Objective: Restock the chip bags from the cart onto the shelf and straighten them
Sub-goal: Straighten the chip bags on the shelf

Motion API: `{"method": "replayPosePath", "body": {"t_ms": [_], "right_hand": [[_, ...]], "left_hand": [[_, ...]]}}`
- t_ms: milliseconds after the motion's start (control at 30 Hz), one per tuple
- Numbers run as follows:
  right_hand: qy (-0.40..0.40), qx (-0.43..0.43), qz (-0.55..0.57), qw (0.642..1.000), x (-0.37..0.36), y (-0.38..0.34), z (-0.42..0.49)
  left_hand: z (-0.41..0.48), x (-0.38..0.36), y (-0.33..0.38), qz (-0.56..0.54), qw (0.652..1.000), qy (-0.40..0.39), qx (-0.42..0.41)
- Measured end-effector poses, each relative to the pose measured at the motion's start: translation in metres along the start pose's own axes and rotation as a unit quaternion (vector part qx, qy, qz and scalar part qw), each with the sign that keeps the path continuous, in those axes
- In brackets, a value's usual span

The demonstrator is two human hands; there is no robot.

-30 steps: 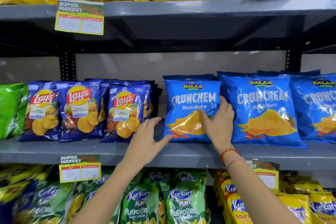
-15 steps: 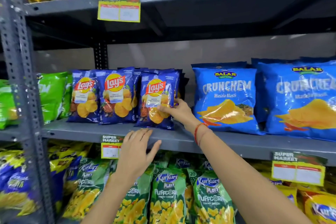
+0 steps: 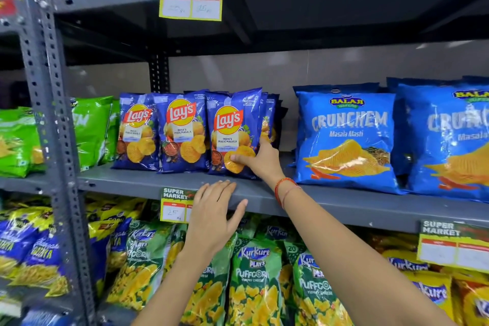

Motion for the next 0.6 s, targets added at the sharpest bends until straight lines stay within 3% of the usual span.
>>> {"method": "replayPosePath", "body": {"t_ms": [300,600], "right_hand": [[0.013,-0.001,-0.046,0.999,0.01,-0.002,-0.009],[0.136,0.146,-0.044,0.979,0.108,-0.061,-0.035]], "left_hand": [[-0.001,-0.002,0.001,-0.01,1.0,0.007,-0.007],[0.007,0.008,0.008,-0.038,0.998,0.053,0.016]]}}
Point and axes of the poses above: each hand's wrist, its own z-axis towards the middle knuckle, its own x-axis out of the back of the hand, y = z × x, the point moved 10 cm from there along z, towards the middle knuckle, and after that the axes turned 1 degree about z, right-handed, at the moved point
